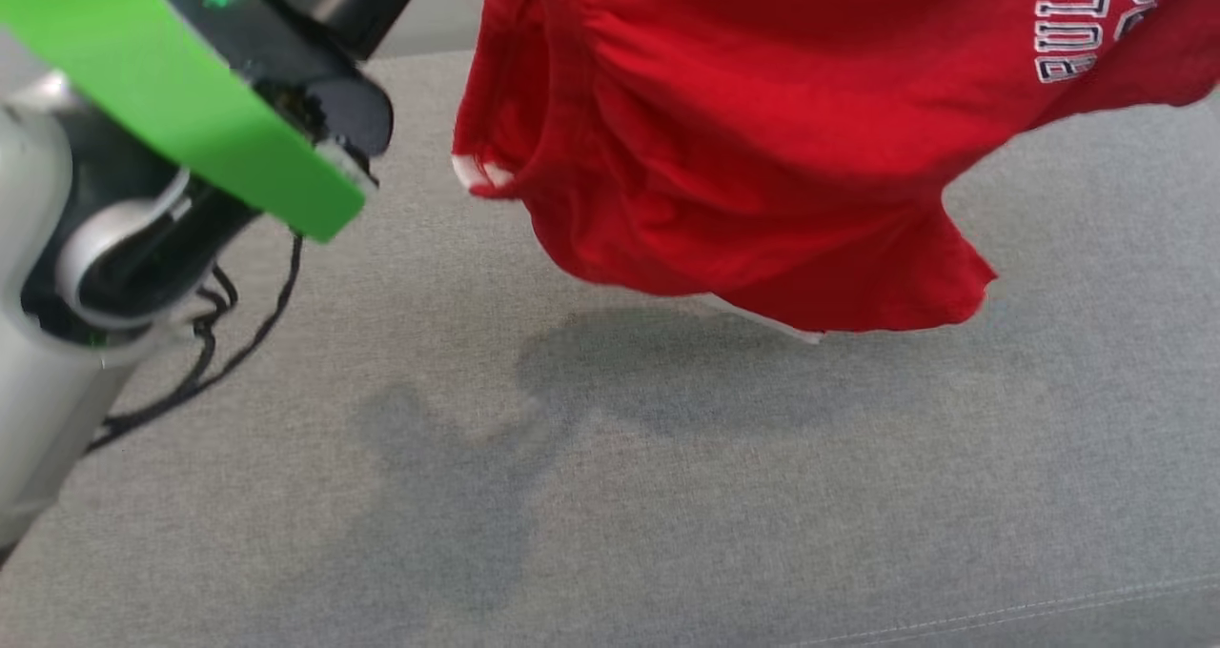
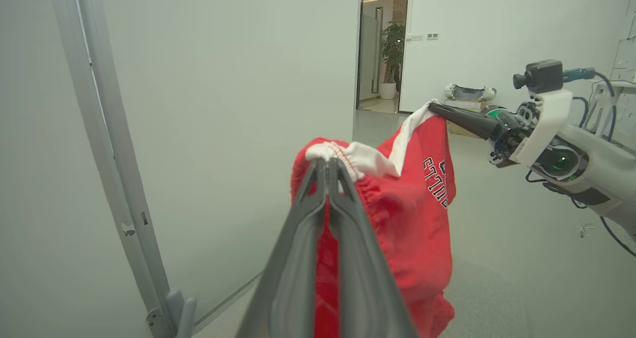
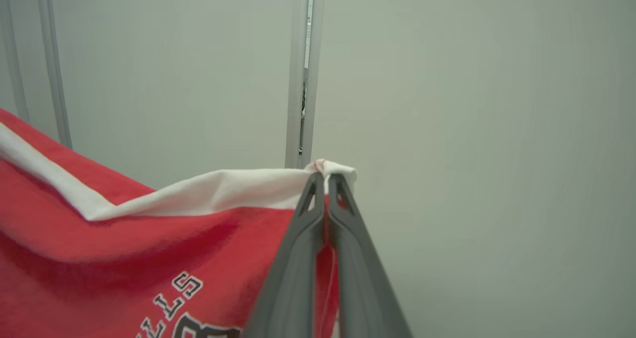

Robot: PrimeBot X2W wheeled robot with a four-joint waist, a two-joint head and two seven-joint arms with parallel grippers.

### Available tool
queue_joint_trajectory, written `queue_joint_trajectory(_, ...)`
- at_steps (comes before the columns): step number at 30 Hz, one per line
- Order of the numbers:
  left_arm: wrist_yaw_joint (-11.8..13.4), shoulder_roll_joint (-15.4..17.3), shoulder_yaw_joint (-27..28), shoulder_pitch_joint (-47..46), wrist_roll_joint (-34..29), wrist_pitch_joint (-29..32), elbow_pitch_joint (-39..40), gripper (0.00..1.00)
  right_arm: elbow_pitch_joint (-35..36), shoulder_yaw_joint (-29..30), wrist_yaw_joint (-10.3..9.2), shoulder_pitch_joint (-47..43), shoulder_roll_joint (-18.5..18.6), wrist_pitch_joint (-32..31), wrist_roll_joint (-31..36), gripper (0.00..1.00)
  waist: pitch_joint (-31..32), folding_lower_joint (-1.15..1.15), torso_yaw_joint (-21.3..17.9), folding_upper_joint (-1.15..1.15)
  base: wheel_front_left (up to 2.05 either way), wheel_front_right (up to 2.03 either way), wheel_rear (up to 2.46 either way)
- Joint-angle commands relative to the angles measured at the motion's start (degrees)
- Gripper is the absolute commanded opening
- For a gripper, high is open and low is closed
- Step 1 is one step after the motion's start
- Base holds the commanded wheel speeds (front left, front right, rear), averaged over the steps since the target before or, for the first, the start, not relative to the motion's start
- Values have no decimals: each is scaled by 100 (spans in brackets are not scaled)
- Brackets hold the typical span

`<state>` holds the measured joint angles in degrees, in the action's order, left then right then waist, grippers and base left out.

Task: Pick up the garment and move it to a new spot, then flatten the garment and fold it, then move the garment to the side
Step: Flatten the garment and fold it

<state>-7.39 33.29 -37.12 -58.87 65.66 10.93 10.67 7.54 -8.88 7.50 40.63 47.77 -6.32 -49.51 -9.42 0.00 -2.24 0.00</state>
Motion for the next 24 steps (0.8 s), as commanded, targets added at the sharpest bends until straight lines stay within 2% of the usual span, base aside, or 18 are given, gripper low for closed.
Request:
queue_joint_trajectory(1, -11, -35, -64, -280, -30, 41, -178, 0, -159, -144, -2, 263, -102, -46, 4, 0, -247, 0, -120, 0, 0, 0, 0)
queue_joint_trajectory(4, -11, -155, -309, -843, -320, -14, -681, 0, -716, -499, -3, 884, -420, -102, 160, 0, -608, 0, -246, 0, 0, 0, 0)
queue_joint_trajectory(9, -10, -155, -1011, -2131, -1171, -349, -1780, 0, -2322, -877, -1, 2517, -1446, 149, 760, 0, -1481, 0, -560, 0, 0, 0, 0)
queue_joint_trajectory(12, -10, -178, -1356, -3003, -1595, -818, -2490, 0, -3226, -786, -2, 3554, -2021, 815, 1315, 0, -2106, 0, -733, 0, 0, 0, 0)
queue_joint_trajectory(15, -9, -162, -1686, -3878, -2295, -1795, -3143, 0, -3956, -588, -2, 4408, -2447, 1701, 1848, 0, -2615, 0, -875, 0, 0, 0, 0)
queue_joint_trajectory(18, -10, -299, -1898, -4478, -2745, -2480, -3718, 0, -4331, -453, -2, 5005, -2651, 2069, 2185, 0, -3040, 0, -908, 0, 0, 0, 0)
queue_joint_trajectory(21, -10, -410, -1925, -4726, -2978, -2610, -3872, 0, -4435, -534, -2, 5171, -2758, 2149, 2342, 0, -3381, 0, -885, 0, 0, 0, 0)
queue_joint_trajectory(24, -10, -382, -1585, -4174, -3192, -2603, -3562, 0, -4172, -753, -2, 4899, -2715, 2155, 2359, 0, -3757, 0, -763, 0, 0, 0, 0)
